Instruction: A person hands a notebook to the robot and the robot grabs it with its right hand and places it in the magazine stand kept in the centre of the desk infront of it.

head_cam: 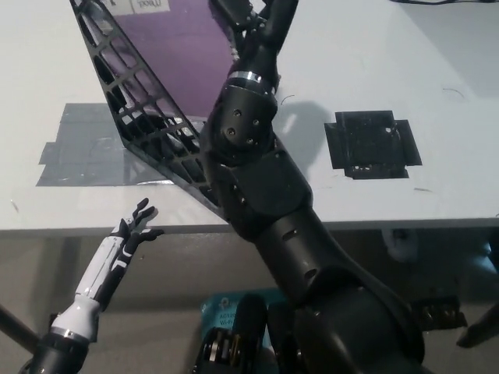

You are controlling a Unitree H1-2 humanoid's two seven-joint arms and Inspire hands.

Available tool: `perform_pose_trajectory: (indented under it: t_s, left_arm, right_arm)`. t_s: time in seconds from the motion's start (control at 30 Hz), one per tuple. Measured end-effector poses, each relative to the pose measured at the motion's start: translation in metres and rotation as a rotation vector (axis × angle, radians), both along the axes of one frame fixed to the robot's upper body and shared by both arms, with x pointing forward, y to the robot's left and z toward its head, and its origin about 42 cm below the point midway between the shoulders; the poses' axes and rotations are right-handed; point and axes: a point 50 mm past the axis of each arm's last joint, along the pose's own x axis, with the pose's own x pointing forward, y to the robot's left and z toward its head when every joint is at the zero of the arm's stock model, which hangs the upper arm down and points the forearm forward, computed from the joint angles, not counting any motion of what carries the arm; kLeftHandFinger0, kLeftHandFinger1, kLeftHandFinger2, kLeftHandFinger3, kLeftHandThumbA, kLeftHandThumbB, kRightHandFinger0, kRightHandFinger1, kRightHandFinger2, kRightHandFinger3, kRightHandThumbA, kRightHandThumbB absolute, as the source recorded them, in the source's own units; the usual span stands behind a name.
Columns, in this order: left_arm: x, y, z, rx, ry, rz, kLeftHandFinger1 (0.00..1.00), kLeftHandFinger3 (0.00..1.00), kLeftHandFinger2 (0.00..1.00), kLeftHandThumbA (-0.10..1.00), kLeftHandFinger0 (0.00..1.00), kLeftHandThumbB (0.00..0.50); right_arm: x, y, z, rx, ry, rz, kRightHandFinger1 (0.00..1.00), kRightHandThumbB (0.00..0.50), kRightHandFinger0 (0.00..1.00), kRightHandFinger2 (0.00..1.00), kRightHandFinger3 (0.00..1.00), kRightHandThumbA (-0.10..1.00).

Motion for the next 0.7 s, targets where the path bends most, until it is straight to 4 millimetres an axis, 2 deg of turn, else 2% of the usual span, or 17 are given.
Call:
perform_pose_trajectory:
  t_s: [0.07, 0.13, 0.23, 0.37, 0.5, 0.63, 0.7]
  left_arm:
    - [0.000, -0.001, 0.001, 0.001, -0.003, -0.002, 1.00, 1.00, 1.00, 1.00, 1.00, 0.500]
    - [0.000, -0.001, 0.000, 0.001, -0.001, -0.003, 1.00, 1.00, 1.00, 1.00, 1.00, 0.500]
    - [0.000, -0.003, 0.000, 0.000, 0.003, -0.007, 1.00, 1.00, 1.00, 1.00, 1.00, 0.500]
    - [0.000, -0.003, 0.000, 0.001, 0.004, -0.009, 1.00, 1.00, 1.00, 1.00, 1.00, 0.500]
    - [0.000, -0.004, 0.000, 0.001, 0.004, -0.010, 1.00, 1.00, 1.00, 1.00, 1.00, 0.500]
    - [0.001, -0.004, 0.000, 0.002, 0.002, -0.012, 1.00, 1.00, 1.00, 1.00, 1.00, 0.500]
    - [0.003, -0.005, 0.002, 0.003, 0.000, -0.013, 1.00, 1.00, 1.00, 1.00, 1.00, 0.500]
  right_arm:
    - [-0.003, 0.001, -0.003, -0.009, -0.015, 0.017, 1.00, 0.452, 1.00, 1.00, 1.00, 1.00]
    - [-0.005, -0.002, -0.011, -0.033, -0.018, 0.039, 1.00, 0.500, 1.00, 1.00, 1.00, 1.00]
    - [-0.006, -0.012, -0.023, -0.073, -0.018, 0.063, 1.00, 0.497, 1.00, 1.00, 1.00, 1.00]
    - [-0.008, -0.023, -0.030, -0.093, -0.021, 0.084, 1.00, 0.500, 1.00, 1.00, 1.00, 1.00]
    - [-0.013, -0.032, -0.025, -0.107, -0.048, 0.129, 1.00, 0.489, 1.00, 1.00, 1.00, 1.00]
    - [-0.025, -0.033, -0.004, -0.143, -0.115, 0.204, 1.00, 0.497, 1.00, 1.00, 1.00, 1.00]
    - [-0.034, -0.035, 0.015, -0.160, -0.179, 0.251, 1.00, 0.484, 1.00, 1.00, 1.00, 1.00]
